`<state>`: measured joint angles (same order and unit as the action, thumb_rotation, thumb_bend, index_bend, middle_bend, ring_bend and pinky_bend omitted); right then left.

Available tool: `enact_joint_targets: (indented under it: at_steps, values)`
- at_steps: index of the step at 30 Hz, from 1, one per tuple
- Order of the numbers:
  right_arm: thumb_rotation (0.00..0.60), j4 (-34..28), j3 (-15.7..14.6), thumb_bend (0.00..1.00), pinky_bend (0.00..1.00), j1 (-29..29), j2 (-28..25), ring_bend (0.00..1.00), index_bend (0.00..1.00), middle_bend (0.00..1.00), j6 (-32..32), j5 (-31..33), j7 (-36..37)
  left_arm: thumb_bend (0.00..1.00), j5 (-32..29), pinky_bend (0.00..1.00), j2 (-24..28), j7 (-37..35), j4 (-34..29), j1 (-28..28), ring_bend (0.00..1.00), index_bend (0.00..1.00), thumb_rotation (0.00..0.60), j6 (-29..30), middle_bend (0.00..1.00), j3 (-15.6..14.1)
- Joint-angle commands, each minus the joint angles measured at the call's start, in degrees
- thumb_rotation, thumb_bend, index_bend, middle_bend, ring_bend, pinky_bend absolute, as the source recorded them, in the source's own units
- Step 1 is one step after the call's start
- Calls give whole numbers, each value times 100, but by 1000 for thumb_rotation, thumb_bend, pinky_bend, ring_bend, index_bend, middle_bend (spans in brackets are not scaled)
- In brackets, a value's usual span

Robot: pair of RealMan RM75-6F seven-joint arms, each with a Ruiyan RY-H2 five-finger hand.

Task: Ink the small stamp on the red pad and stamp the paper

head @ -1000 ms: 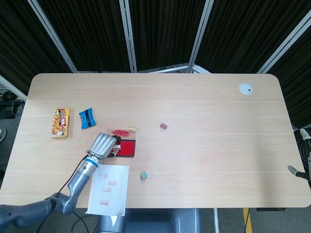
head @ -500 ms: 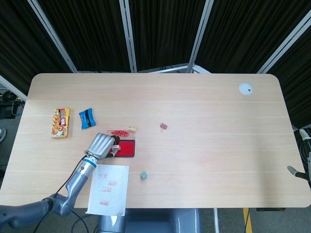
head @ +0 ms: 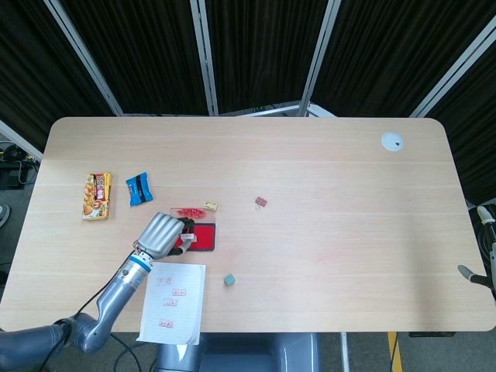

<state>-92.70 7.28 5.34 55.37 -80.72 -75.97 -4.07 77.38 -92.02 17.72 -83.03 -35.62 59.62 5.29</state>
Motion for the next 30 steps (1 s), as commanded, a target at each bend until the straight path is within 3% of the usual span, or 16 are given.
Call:
enact_joint_targets:
  at_steps: [1,6,14,30]
  values:
    - [600,1,1,0,0,-1,-1,0,0,0,-3,0,1,394,264,913,214,82,-308,99,853,563,600,80,547,-284]
    - [600,-4,-4,0,0,-1,-4,0,0,0,1,-6,2,393,533,913,327,139,-474,250,854,565,600,220,549,-582]
    - [600,-39,-5,0,0,-14,-21,0,0,0,-41,-40,3,392,793,913,431,147,-541,318,853,568,600,245,550,-814]
    - [600,-23,5,0,0,-15,-33,0,0,0,-23,-7,25,392,957,913,73,236,-169,407,853,569,600,171,552,-975]
